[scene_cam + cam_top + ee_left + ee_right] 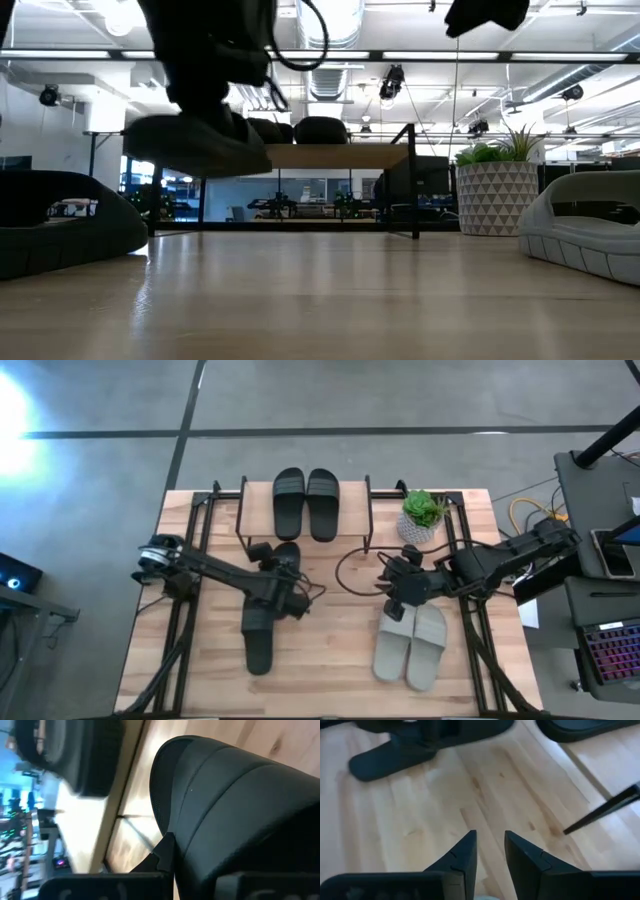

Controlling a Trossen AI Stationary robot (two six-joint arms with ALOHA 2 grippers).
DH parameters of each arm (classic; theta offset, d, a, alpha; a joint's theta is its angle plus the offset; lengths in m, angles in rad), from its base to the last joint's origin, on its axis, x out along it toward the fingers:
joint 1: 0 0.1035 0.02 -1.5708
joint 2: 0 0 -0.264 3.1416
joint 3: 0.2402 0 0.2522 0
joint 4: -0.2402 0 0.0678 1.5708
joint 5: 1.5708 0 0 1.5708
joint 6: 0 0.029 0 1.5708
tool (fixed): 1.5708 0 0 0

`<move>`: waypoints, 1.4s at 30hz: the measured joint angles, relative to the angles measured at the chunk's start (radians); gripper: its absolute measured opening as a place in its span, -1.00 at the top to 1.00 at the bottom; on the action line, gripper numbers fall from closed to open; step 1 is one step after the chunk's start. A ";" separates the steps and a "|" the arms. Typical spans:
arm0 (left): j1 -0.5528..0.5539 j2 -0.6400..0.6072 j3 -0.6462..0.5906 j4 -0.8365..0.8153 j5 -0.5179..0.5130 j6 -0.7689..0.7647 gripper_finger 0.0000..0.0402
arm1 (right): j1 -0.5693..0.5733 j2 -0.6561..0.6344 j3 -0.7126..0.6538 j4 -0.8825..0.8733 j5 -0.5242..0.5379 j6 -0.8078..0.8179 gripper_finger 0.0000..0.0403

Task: Pick and place slides into the shelf
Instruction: Put the black slide under the shelf

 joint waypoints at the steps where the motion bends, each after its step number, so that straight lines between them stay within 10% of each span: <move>1: 0.010 0.000 -0.007 0.026 0.005 0.025 1.00 | 0.010 0.000 0.004 -0.003 0.000 0.000 0.55; 27: 0.037 -0.019 -0.215 0.156 0.095 -0.052 0.98 | 0.113 0.000 0.011 -0.026 0.008 0.079 0.63; 42: 0.052 -0.025 -0.171 0.040 0.246 -0.108 0.18 | 0.113 0.000 0.011 -0.027 0.001 0.079 0.63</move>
